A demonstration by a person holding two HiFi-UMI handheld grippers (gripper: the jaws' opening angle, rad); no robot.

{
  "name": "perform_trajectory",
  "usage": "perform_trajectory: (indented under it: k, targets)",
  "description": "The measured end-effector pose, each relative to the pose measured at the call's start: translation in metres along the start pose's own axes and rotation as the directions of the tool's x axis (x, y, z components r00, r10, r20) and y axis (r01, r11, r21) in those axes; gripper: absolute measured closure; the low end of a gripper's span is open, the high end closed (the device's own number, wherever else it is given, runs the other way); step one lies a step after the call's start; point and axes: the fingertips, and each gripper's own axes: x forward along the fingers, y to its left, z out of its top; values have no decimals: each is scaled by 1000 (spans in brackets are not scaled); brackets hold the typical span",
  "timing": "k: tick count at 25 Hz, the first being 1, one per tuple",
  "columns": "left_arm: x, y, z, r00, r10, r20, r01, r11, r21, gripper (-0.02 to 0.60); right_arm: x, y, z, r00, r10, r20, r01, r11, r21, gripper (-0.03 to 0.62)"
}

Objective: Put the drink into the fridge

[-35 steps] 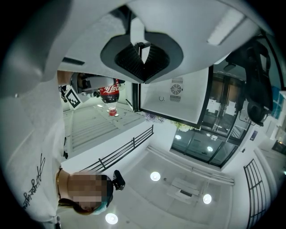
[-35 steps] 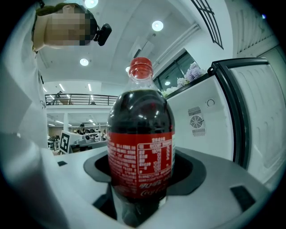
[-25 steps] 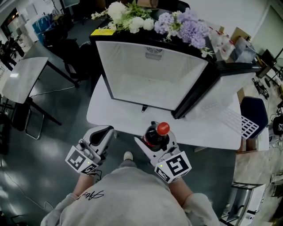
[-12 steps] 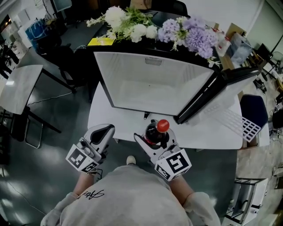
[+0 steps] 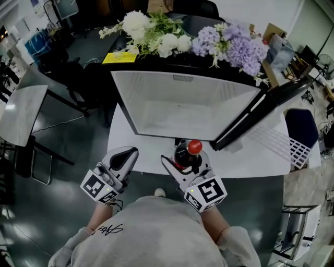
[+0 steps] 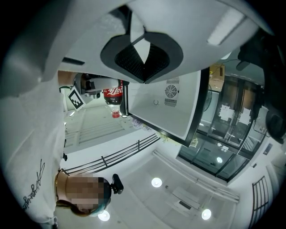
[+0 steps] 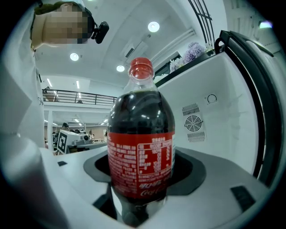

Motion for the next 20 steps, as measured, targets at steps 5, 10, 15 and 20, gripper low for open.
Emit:
perform_trajectory:
  k: [5, 10, 15, 20]
  targets:
    - [7, 11, -12, 1000, -15, -25, 14, 1000, -6, 578, 13, -7, -4, 1000, -19, 10, 19, 1000, -9, 275]
    - [15, 20, -20, 998, 21, -54, -21, 1000, 5, 578, 21, -16, -9, 1000, -19, 6, 19, 1000, -8, 275]
    - [21, 26, -18, 995, 84, -51, -83, 997, 3, 578, 29, -23, -12, 1000, 0, -3, 0, 1000, -8, 275]
    - [27, 28, -22, 992, 122, -45, -122, 992, -1, 578, 40, -32, -14, 1000, 27, -2, -27, 999, -37, 275]
